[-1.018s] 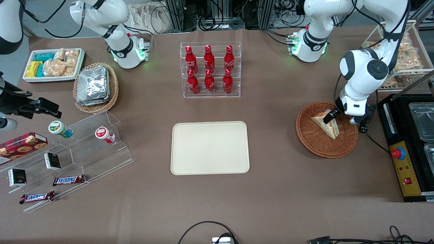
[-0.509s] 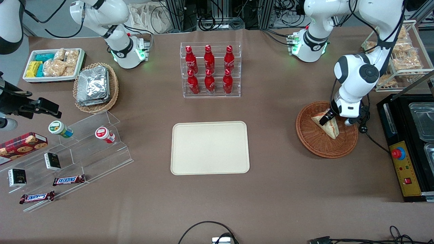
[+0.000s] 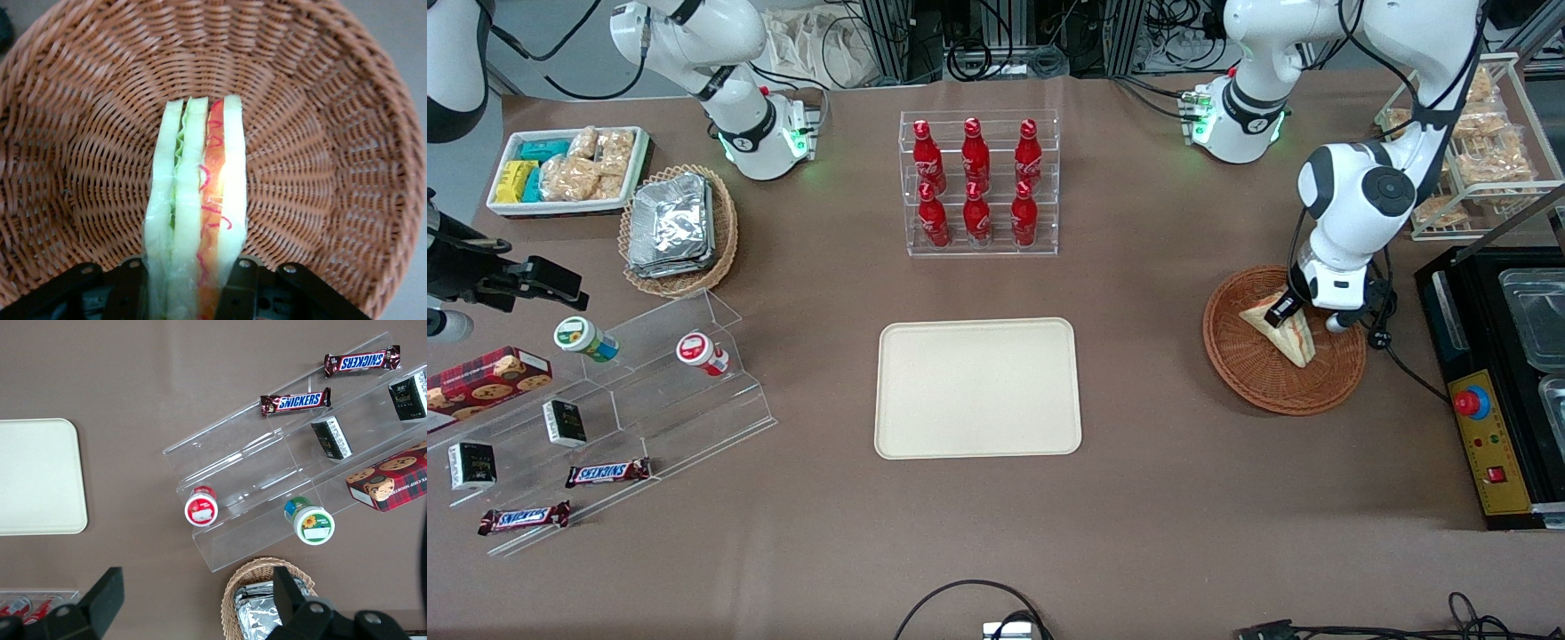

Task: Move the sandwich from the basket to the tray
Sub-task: 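Close the left gripper on the sandwich and lift it from the basket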

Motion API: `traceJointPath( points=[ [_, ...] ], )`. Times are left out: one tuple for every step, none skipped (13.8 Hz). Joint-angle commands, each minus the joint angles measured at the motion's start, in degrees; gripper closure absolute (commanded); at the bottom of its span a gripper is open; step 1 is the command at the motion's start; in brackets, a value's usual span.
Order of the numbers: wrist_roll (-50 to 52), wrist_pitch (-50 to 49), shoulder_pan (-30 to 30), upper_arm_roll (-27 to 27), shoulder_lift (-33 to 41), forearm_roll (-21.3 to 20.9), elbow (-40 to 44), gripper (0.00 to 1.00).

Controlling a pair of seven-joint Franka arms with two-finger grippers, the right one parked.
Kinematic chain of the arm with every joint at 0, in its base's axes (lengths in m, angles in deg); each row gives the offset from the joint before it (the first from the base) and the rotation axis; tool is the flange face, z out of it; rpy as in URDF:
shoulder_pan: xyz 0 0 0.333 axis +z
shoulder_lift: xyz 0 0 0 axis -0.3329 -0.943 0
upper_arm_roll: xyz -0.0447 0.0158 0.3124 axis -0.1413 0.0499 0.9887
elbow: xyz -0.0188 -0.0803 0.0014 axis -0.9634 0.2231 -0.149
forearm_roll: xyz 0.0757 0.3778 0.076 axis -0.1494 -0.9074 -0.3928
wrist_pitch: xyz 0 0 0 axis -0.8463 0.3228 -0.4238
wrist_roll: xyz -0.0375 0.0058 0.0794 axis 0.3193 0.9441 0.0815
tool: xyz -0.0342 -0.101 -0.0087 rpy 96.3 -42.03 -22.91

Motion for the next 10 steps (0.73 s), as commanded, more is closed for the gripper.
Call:
traceJointPath(
  points=[
    [-1.5, -6.1, -0.5, -1.1, 6.0, -0.6, 0.9, 0.76],
    [-3.3, -10.2, -0.5, -1.1, 8.1, -0.6, 2.0, 0.76],
    [-5.7, -14.2, -0.5, -1.2, 9.8, -0.6, 3.4, 0.76],
    [-8.3, -17.3, -0.5, -1.8, 11.1, -0.6, 4.6, 0.76],
    [-11.5, -20.3, -0.5, -2.1, 12.3, -0.6, 5.9, 0.76],
    [-14.5, -22.3, -0.5, -2.2, 12.8, -0.6, 7.1, 0.76],
    [-17.7, -24.4, -0.5, -2.4, 13.5, -0.6, 8.5, 0.76],
    [-20.8, -27.1, -0.5, -3.3, 13.9, -0.6, 10.2, 0.76],
    [-23.6, -30.5, -0.5, -3.6, 13.9, -0.6, 12.4, 0.76],
    [-25.3, -33.4, -0.5, -3.6, 13.8, -0.7, 14.8, 0.76]
  ],
)
